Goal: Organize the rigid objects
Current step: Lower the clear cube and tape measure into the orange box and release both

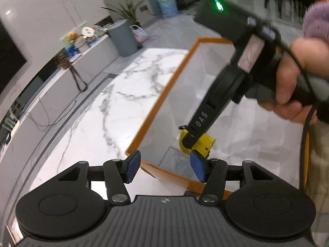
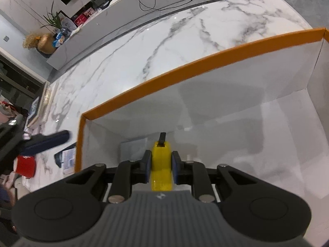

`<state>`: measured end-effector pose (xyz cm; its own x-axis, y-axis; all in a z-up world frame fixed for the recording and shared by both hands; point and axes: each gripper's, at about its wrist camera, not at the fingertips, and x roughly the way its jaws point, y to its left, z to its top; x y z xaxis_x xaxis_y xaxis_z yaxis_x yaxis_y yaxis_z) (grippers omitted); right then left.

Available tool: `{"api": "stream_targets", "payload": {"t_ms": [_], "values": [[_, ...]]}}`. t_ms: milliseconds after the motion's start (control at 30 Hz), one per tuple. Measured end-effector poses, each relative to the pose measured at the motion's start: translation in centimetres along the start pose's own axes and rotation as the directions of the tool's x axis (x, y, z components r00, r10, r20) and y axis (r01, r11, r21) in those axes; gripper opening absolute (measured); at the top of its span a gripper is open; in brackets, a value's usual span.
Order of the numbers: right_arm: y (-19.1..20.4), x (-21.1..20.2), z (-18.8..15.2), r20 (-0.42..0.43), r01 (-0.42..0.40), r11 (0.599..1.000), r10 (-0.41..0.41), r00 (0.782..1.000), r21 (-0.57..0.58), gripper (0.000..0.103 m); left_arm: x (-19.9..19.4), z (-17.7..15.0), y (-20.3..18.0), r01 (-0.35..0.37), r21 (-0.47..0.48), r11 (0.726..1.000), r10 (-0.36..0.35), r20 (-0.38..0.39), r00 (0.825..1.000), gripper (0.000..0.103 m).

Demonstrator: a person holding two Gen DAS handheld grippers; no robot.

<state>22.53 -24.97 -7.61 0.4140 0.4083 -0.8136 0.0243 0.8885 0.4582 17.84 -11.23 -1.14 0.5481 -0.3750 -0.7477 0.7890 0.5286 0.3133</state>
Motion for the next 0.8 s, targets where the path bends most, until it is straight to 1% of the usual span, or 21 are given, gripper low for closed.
{"api": "stream_targets", "payload": {"t_ms": [67, 167, 267, 333, 400, 533, 633, 800], "values": [[-0.3, 0.3, 0.3, -0.001, 0.03, 1.0, -0.03, 1.0, 0.007, 0.019, -0.6, -0.1, 0.4, 0.0, -0.048, 0.999, 0.001, 0.023, 1.0, 0.065], [-0.7, 1.0, 0.6, -0.013, 0.026, 0.999, -0.026, 1.0, 0.046, 0.019, -1.6, -0.4, 1.2, -0.014, -0.125, 0.992, 0.022, 0.058, 0.998, 0.068], [-0.7, 1.8, 0.7, -0.034, 0.032, 0.998, -0.03, 0.999, 0.055, 0.019, -2.3, -0.7, 2.1, -0.021, -0.185, 0.982, 0.034, 0.068, 0.997, 0.069], [-0.6, 2.0, 0.6, -0.04, 0.04, 0.998, -0.038, 0.999, 0.053, 0.019, -2.6, -0.8, 2.5, -0.027, -0.199, 0.98, 0.041, 0.066, 0.997, 0.069], [-0.4, 2.0, 0.7, -0.043, 0.071, 0.997, -0.07, 0.997, 0.041, 0.023, -2.8, -1.1, 2.6, -0.046, -0.2, 0.979, 0.059, 0.06, 0.996, 0.069], [0.0, 2.0, 0.6, -0.039, 0.145, 0.989, -0.145, 0.989, -0.002, 0.032, -3.0, -1.7, 3.1, -0.075, -0.213, 0.974, 0.084, 0.035, 0.996, 0.069], [0.8, 2.3, 0.5, -0.032, 0.227, 0.972, -0.23, 0.973, -0.06, 0.037, -3.3, -2.5, 3.2, -0.087, -0.226, 0.97, 0.093, 0.015, 0.996, 0.069], [1.4, 2.6, 0.2, -0.032, 0.219, 0.973, -0.222, 0.975, -0.067, 0.041, -4.2, -3.9, 3.5, -0.089, -0.26, 0.962, 0.087, -0.019, 0.996, 0.069]]}}
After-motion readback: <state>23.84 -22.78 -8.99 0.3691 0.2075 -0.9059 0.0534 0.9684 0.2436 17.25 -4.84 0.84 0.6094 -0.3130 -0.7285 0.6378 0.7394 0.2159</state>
